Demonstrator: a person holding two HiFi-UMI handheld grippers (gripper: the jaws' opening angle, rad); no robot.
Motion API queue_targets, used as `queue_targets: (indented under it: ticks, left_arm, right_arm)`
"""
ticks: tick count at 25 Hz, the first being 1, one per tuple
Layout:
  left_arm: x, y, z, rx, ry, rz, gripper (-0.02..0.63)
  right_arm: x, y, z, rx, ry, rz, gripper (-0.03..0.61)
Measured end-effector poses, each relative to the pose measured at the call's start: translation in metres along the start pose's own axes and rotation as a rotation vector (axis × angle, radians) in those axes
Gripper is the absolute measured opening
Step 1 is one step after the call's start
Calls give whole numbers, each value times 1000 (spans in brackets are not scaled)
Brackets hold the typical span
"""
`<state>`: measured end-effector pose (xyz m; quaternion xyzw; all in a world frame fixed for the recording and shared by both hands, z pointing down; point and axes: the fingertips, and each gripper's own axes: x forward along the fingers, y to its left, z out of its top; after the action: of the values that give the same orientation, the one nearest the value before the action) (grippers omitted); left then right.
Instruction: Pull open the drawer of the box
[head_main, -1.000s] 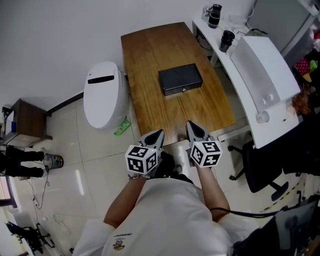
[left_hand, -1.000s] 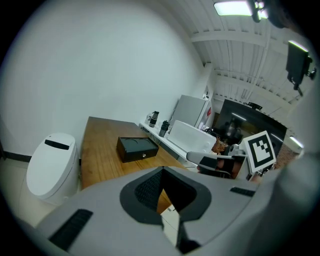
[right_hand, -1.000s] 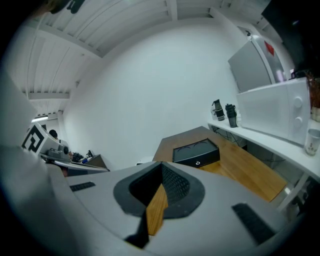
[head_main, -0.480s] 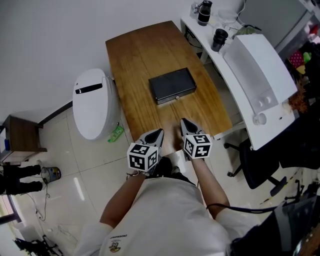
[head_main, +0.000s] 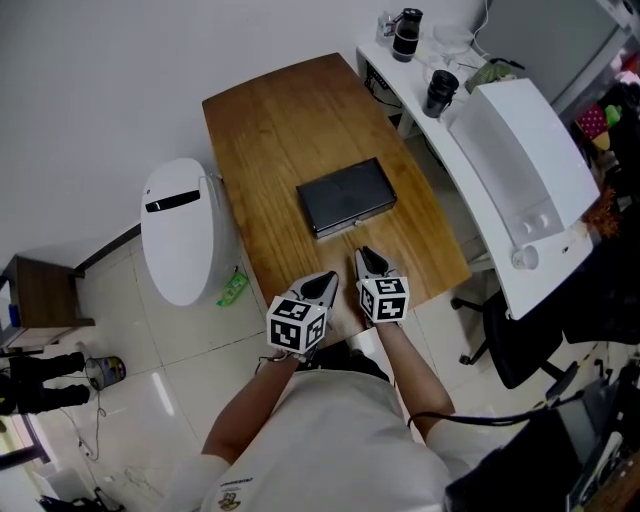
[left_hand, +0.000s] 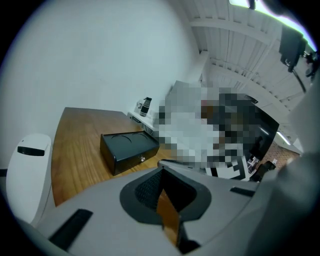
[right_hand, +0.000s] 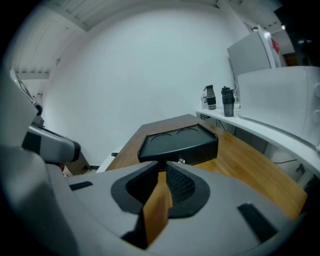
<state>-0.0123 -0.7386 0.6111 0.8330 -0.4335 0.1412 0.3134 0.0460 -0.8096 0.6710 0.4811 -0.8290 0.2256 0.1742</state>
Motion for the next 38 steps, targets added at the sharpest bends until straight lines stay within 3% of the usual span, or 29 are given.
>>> queue_targets:
  ticks: [7,14,23,38]
  left_arm:
    - [27,16,-3,-17,37,-26,3]
    - [48,24,-12,-35,67,-41,3]
    - [59,28,-15,-57,75,-57,3]
    - [60,39,-13,-60,73,-30,3]
  right_arm:
    - [39,-22,-6,32,18,-48,72]
    - [64,-39,-18,0,51,-63,106]
    - [94,-43,-18,-109,70,-85,106]
    - [111,-51,-24,-79,101,-75,102]
